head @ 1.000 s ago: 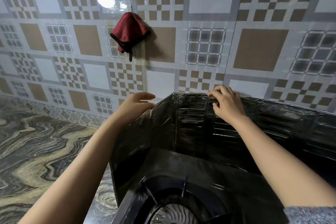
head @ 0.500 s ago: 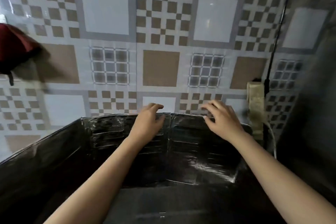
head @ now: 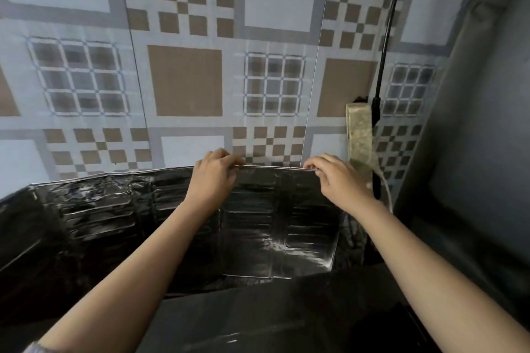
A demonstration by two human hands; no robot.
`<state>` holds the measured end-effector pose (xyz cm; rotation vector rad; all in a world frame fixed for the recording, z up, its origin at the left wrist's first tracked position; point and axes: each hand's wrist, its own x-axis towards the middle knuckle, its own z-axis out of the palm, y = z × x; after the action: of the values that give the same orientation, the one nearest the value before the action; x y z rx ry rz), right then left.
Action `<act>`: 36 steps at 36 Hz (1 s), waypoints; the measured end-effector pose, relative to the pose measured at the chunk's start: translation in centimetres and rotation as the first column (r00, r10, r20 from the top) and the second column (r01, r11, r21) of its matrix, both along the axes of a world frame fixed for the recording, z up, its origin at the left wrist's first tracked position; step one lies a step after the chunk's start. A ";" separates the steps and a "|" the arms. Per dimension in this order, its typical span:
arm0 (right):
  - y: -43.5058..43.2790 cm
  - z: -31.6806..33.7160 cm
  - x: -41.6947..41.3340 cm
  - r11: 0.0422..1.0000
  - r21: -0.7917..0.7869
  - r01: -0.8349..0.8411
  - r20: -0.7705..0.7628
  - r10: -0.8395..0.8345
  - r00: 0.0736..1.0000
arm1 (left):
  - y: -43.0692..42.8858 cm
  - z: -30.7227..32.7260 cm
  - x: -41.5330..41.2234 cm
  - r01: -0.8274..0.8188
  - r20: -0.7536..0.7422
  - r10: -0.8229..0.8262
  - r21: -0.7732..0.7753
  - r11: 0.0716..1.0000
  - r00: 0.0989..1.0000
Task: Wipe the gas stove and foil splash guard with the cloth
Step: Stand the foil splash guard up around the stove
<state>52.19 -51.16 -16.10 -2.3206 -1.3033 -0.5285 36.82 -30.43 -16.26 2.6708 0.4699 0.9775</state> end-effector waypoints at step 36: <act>0.6 0.0 0.4 0.996 0.079 0.030 -0.013 -0.029 0.999 | -1.1 0.6 -0.8 0.100 0.017 -0.098 -0.193 0.976 0.995</act>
<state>52.60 -50.56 -16.12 -2.2777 -1.2221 -0.5649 35.98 -31.57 -15.63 2.4901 0.4036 0.8659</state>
